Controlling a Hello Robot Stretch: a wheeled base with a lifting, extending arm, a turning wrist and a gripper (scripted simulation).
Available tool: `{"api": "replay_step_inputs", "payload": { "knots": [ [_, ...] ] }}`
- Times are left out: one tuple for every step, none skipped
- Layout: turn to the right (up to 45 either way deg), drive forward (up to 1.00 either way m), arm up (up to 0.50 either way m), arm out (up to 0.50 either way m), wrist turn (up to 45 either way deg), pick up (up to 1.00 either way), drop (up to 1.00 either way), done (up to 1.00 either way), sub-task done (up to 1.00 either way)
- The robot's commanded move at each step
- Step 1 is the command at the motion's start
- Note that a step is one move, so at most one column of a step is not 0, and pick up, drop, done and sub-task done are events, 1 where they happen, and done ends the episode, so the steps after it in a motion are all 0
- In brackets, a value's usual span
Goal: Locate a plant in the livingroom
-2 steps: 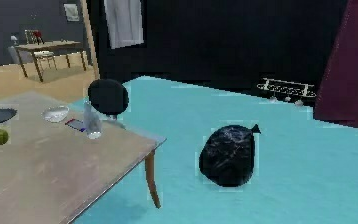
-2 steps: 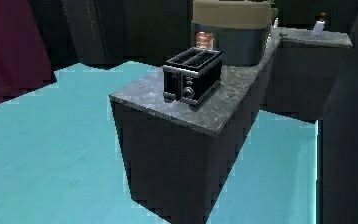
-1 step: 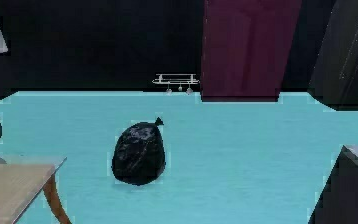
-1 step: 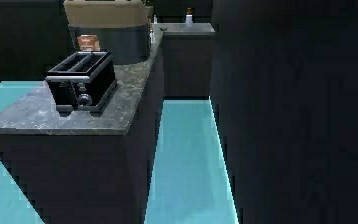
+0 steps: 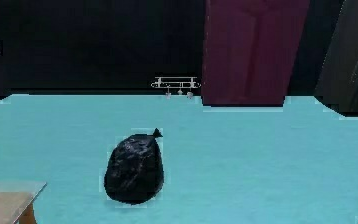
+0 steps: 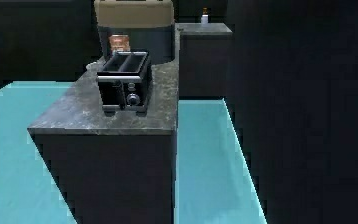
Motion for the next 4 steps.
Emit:
{"api": "replay_step_inputs", "payload": {
  "knots": [
    [15.0, 0.00, 0.00, 0.00, 0.0, 0.00, 0.00, 0.00, 0.00],
    [0.0, 0.75, 0.00, 0.00, 0.0, 0.00, 0.00, 0.00, 0.00],
    [6.0, 0.00, 0.00, 0.00, 0.0, 0.00, 0.00, 0.00, 0.00],
    [3.0, 0.00, 0.00, 0.00, 0.0, 0.00, 0.00, 0.00, 0.00]
  ]
}}
